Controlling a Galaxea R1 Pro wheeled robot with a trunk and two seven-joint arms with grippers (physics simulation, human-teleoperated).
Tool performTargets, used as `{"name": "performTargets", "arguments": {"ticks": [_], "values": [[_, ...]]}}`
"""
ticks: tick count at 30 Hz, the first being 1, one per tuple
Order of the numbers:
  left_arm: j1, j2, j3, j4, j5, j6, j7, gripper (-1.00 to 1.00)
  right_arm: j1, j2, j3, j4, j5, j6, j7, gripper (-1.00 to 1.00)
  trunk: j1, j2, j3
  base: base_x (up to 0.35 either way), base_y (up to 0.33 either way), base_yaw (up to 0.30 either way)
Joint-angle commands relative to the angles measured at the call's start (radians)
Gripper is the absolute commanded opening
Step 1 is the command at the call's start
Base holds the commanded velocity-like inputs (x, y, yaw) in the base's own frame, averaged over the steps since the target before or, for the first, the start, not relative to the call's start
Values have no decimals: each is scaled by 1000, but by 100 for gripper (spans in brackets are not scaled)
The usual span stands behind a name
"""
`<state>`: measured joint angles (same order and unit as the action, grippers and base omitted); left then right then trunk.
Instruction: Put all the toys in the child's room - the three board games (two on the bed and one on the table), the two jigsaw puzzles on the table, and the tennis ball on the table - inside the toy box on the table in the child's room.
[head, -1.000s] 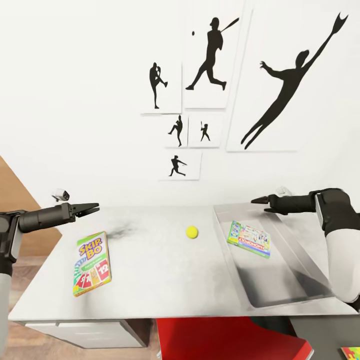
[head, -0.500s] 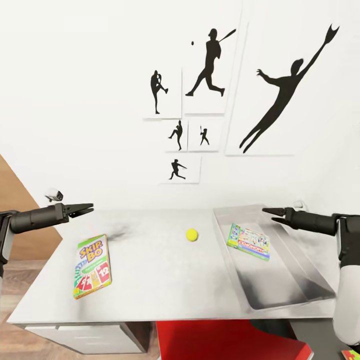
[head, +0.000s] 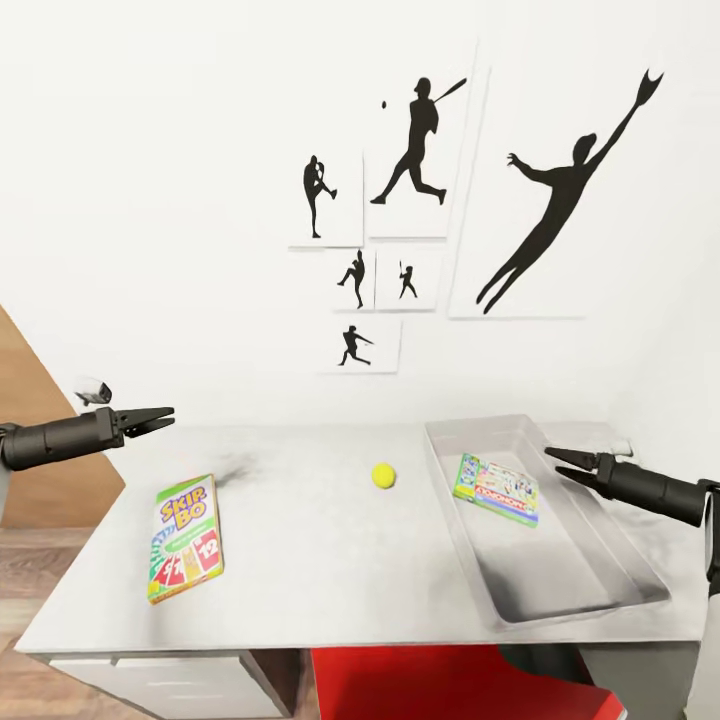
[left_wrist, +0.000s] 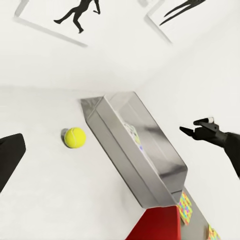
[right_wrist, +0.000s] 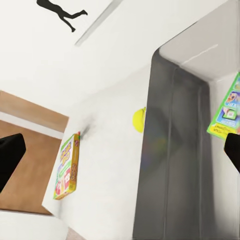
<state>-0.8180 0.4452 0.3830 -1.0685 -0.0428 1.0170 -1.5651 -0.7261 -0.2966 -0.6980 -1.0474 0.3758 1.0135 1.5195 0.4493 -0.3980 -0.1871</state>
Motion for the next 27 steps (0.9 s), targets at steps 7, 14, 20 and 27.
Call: {"name": "performTargets", "arguments": {"ticks": [7, 14, 20, 27], "values": [[3, 19, 1, 14, -6, 11, -6, 100, 109, 5, -30, -52, -139, -46, 24, 100, 1, -2, 10, 0, 0, 0], [18, 27, 1, 28, -6, 11, -6, 100, 244, 7, -36, -103, -338, -90, 27, 100, 1, -2, 21, -6, 0, 0], [61, 46, 2, 32, 0, 11, -6, 100, 357, 8, -36, -133, -453, -158, 28, 100, 1, -2, 31, -160, 0, 0], [95, 95, 3, 33, 6, 11, -6, 100, 449, 23, -37, -159, -546, -221, 29, 100, 1, -2, 43, -176, 0, 0]]}}
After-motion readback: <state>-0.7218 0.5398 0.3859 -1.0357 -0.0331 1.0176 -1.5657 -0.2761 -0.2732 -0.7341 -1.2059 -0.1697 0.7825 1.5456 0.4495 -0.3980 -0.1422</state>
